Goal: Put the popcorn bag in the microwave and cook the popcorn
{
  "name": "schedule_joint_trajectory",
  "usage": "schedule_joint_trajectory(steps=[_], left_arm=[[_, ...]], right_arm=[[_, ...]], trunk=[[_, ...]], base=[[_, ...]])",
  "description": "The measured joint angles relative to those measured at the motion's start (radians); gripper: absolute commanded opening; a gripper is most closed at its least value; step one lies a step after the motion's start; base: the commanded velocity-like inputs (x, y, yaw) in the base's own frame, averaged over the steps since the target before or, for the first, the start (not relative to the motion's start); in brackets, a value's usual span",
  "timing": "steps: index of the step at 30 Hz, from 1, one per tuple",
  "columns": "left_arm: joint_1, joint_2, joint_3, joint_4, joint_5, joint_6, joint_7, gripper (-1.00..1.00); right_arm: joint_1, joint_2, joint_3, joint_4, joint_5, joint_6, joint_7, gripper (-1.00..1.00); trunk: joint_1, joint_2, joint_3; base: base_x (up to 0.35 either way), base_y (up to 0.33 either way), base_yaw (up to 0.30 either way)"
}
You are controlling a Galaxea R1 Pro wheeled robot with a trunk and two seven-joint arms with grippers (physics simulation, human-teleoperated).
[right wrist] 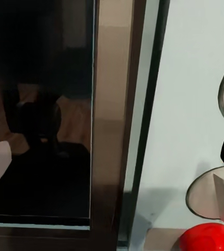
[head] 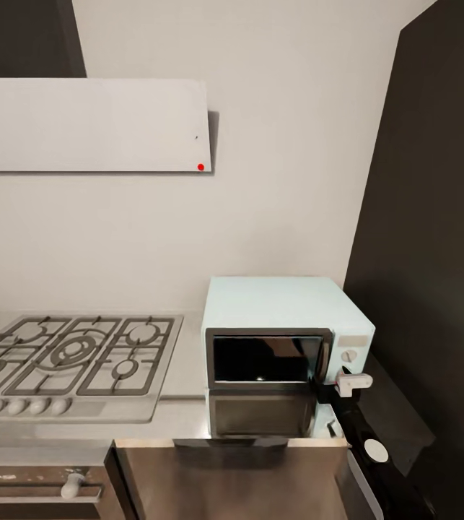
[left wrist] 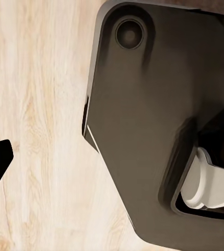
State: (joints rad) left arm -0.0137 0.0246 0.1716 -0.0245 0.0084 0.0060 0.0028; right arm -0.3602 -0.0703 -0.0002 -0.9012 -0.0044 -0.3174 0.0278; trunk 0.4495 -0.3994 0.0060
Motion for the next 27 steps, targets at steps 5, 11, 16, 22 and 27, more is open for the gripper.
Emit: schedule_joint_trajectory(steps=[5, 11, 16, 22, 27], left_arm=[[0.0, 0.0, 0.0, 0.0, 0.0, 0.0, 0.0, 1.0], [0.0, 0.0, 0.0, 0.0, 0.0, 0.0, 0.0, 1.0], [0.0, 0.0, 0.0, 0.0, 0.0, 0.0, 0.0, 1.0], [0.0, 0.0, 0.0, 0.0, 0.0, 0.0, 0.0, 1.0], [0.0, 0.0, 0.0, 0.0, 0.0, 0.0, 0.0, 1.0]], right_arm=[[0.0, 0.0, 0.0, 0.0, 0.0, 0.0, 0.0, 1.0], [0.0, 0.0, 0.0, 0.0, 0.0, 0.0, 0.0, 1.0], [0.0, 0.0, 0.0, 0.0, 0.0, 0.0, 0.0, 1.0], [0.0, 0.0, 0.0, 0.0, 0.0, 0.0, 0.0, -1.0], [0.0, -0.001, -0.003, 0.0, -0.006, 0.0, -0.005, -1.0]], trunk=[[0.0, 0.0, 0.0], [0.0, 0.0, 0.0], [0.0, 0.0, 0.0], [0.0, 0.0, 0.0], [0.0, 0.0, 0.0]], base=[[0.011, 0.0, 0.0], [0.0, 0.0, 0.0], [0.0, 0.0, 0.0], [0.0, 0.0, 0.0], [0.0, 0.0, 0.0]])
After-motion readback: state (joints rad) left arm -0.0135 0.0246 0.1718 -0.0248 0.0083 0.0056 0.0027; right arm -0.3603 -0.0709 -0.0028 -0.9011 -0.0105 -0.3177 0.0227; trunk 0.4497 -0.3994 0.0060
